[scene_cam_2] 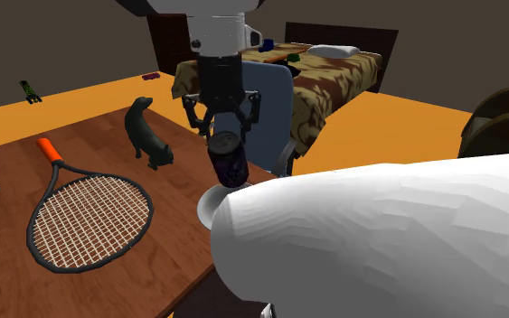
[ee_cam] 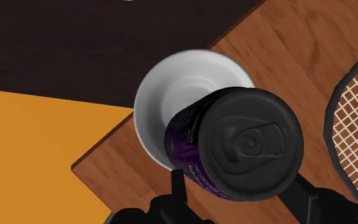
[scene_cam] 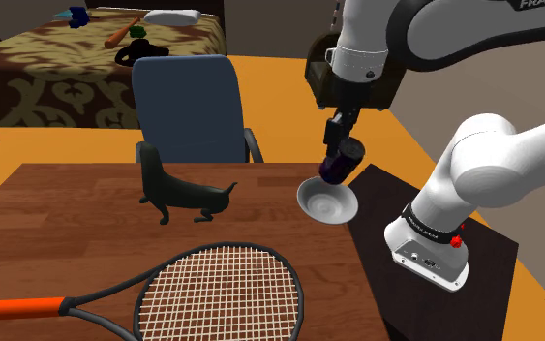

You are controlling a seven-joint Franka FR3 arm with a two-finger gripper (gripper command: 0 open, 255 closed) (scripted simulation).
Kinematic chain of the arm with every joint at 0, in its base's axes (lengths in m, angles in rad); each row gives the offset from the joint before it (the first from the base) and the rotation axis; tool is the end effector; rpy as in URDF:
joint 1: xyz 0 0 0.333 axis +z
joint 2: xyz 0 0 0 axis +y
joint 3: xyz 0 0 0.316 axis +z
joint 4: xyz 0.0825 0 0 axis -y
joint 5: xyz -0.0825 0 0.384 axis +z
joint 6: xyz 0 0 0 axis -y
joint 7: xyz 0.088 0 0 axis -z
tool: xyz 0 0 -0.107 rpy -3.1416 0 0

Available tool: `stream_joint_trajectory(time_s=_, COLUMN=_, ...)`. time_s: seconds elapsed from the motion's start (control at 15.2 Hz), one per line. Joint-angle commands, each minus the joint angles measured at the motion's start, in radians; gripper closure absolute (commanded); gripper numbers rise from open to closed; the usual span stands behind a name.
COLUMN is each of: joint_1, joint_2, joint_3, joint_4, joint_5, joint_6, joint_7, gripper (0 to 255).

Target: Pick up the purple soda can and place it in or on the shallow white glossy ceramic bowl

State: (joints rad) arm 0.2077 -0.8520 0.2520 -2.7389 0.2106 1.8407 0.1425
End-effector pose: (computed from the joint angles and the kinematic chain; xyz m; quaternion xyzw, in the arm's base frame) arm 0.2582 0.1427 0.4431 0.9962 0.0825 -0.0285 0.0011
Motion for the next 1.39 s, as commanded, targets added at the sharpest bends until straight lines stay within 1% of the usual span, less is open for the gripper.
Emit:
stream_joint_trajectory(time_s=0.0, joint_1=0.002, joint_2=0.003, joint_3=0.004, joint_4=-0.023, joint_5=0.004, joint_6=0.026, joint_7=-0.002, gripper=255)
stream_joint_trajectory(time_s=0.66, joint_1=0.012, joint_2=0.057, joint_3=0.033, joint_4=-0.130, joint_5=0.034, joint_6=0.187, joint_7=-0.007, gripper=255)
stream_joint_trajectory(time_s=0.86, joint_1=0.015, joint_2=0.083, joint_3=0.043, joint_4=-0.158, joint_5=0.044, joint_6=0.241, joint_7=-0.009, gripper=255)
stream_joint_trajectory(time_s=0.92, joint_1=0.016, joint_2=0.099, joint_3=0.048, joint_4=-0.173, joint_5=0.049, joint_6=0.271, joint_7=-0.009, gripper=255)
stream_joint_trajectory(time_s=1.32, joint_1=0.016, joint_2=0.099, joint_3=0.048, joint_4=-0.173, joint_5=0.049, joint_6=0.271, joint_7=-0.009, gripper=255)
